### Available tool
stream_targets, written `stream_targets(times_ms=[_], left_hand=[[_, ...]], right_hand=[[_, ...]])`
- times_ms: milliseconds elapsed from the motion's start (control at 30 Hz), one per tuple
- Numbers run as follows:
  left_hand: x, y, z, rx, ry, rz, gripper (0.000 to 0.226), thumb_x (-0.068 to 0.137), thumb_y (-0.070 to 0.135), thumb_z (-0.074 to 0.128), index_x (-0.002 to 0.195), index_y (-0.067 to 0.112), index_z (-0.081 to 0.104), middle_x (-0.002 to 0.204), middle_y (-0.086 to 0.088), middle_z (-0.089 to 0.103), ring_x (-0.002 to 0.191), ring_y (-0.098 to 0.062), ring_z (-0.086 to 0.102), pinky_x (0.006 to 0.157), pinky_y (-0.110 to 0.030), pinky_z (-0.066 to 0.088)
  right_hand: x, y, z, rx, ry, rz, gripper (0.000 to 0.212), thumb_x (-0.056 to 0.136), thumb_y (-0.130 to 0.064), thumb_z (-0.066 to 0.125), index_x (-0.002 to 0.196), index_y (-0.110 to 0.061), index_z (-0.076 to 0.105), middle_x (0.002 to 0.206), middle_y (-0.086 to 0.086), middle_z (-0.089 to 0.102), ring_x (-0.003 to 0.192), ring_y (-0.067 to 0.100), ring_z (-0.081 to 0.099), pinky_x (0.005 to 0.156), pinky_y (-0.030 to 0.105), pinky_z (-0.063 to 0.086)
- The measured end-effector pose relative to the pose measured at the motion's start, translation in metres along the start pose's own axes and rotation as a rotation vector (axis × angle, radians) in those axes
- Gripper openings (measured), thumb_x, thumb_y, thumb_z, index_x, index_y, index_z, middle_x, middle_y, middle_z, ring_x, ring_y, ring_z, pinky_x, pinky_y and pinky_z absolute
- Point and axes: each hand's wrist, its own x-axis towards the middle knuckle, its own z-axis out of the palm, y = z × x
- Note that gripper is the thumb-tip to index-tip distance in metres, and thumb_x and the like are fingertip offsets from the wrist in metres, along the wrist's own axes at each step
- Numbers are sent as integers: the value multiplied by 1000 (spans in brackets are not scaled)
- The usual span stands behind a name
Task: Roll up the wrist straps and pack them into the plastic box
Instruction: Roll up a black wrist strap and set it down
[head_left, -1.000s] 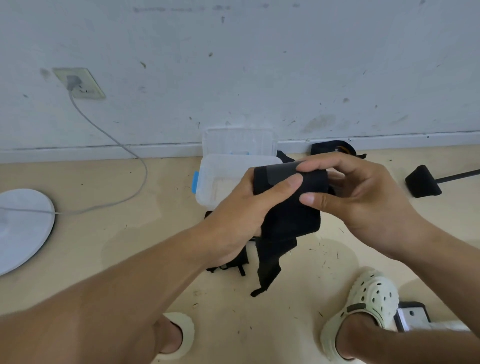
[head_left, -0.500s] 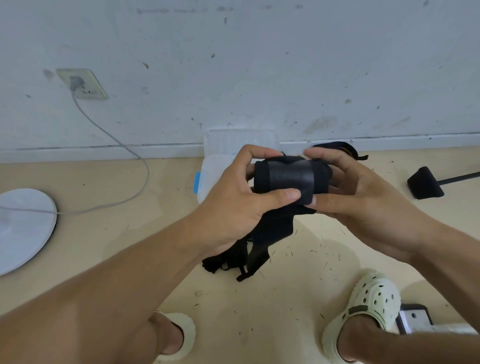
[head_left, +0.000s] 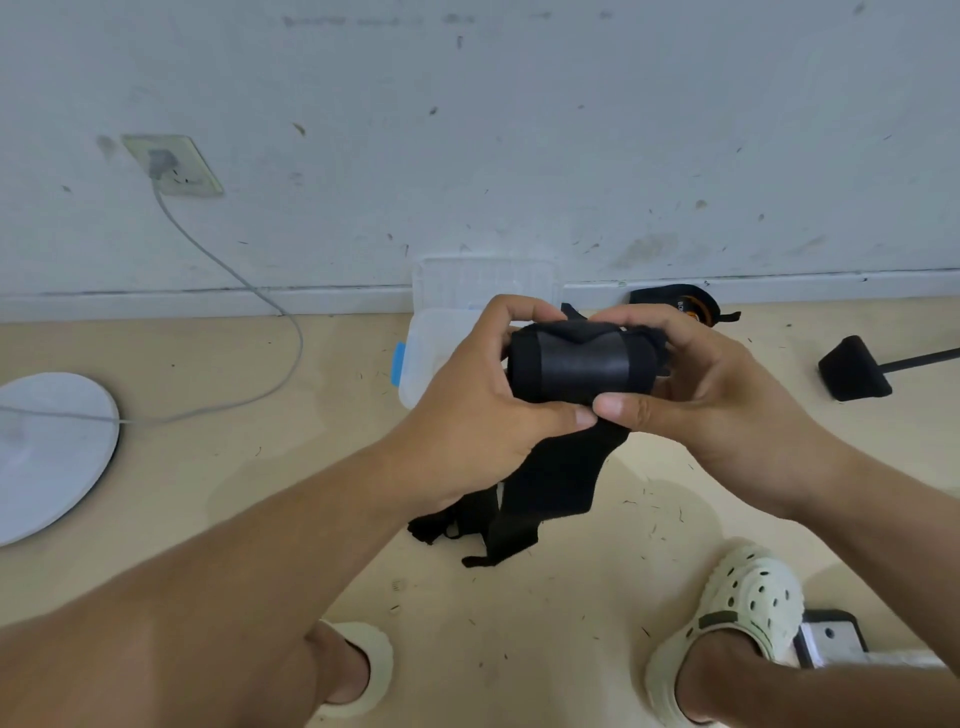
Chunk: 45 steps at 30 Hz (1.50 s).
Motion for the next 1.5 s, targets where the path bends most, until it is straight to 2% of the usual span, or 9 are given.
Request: stream_targets(times_ms=[167, 400, 567, 700, 867, 1067, 1200, 1300, 1500], left_hand=[[5, -6, 0, -33, -43, -153, 75, 66, 32, 88, 134, 34, 56, 125, 9, 71, 119, -13, 67, 108, -43, 52], [1, 10, 5, -326, -132, -303, 66, 82, 59, 75, 138, 27, 58, 130, 0, 71, 115, -23, 72, 95, -50, 61], [1, 8, 6, -346, -45, -278, 37, 93, 30, 71, 127, 19, 59, 118, -3, 71, 111, -22, 72, 94, -47, 61], [4, 4, 1, -278, -29, -211, 43, 87, 21, 81, 123, 27, 59, 127, -7, 64, 116, -25, 69, 90, -39, 61], [1, 4, -1, -145, -70, -47, 51, 85, 2, 82, 120, 31, 58, 122, -1, 66, 104, -13, 71, 79, -27, 60], [0, 3, 0, -83, -77, -9, 61, 79, 1, 86, 124, 29, 58, 122, 5, 66, 101, -5, 71, 81, -27, 61], [2, 6, 1, -202, -68, -142, 59, 75, 30, 90, 126, 26, 62, 125, 2, 70, 110, -17, 74, 93, -40, 61], [1, 12, 5, -319, -86, -241, 58, 77, 46, 75, 129, 24, 62, 121, 0, 72, 106, -20, 74, 80, -38, 63], [3, 8, 5, -351, -46, -239, 34, 91, 25, 75, 123, 29, 65, 123, -7, 67, 107, -24, 70, 76, -35, 60]], right_hand=[[2, 1, 2, -93, 63, -150, 53, 70, -18, 81, 120, -25, 66, 114, -10, 71, 101, 14, 70, 96, 31, 57], [4, 7, 0, -80, 74, -228, 50, 72, -9, 80, 117, -27, 67, 112, -10, 70, 108, 14, 67, 89, 28, 58], [4, 5, -3, -68, 19, -119, 53, 75, 7, 81, 118, -20, 68, 115, 2, 70, 110, 25, 69, 90, 30, 60], [4, 2, -8, 26, -53, 45, 68, 67, -23, 97, 127, -34, 67, 124, -1, 70, 115, 23, 70, 98, 38, 59], [5, 0, -6, 60, -60, 159, 73, 68, -58, 89, 133, -38, 63, 131, 0, 68, 115, 23, 71, 89, 37, 60], [2, 0, 0, 77, 1, 50, 53, 72, -27, 79, 123, -25, 64, 117, 1, 73, 109, 17, 72, 87, 30, 60], [0, -1, -1, -9, 59, -69, 50, 69, -23, 82, 115, -27, 64, 112, 3, 72, 104, 16, 69, 91, 28, 58], [-1, 0, 3, 0, 97, -140, 49, 68, -10, 81, 112, -23, 62, 115, 5, 69, 101, 12, 68, 83, 23, 58], [0, 0, 3, -12, 81, -118, 52, 73, 20, 78, 102, -20, 63, 129, -4, 68, 114, 14, 66, 83, 25, 59]])
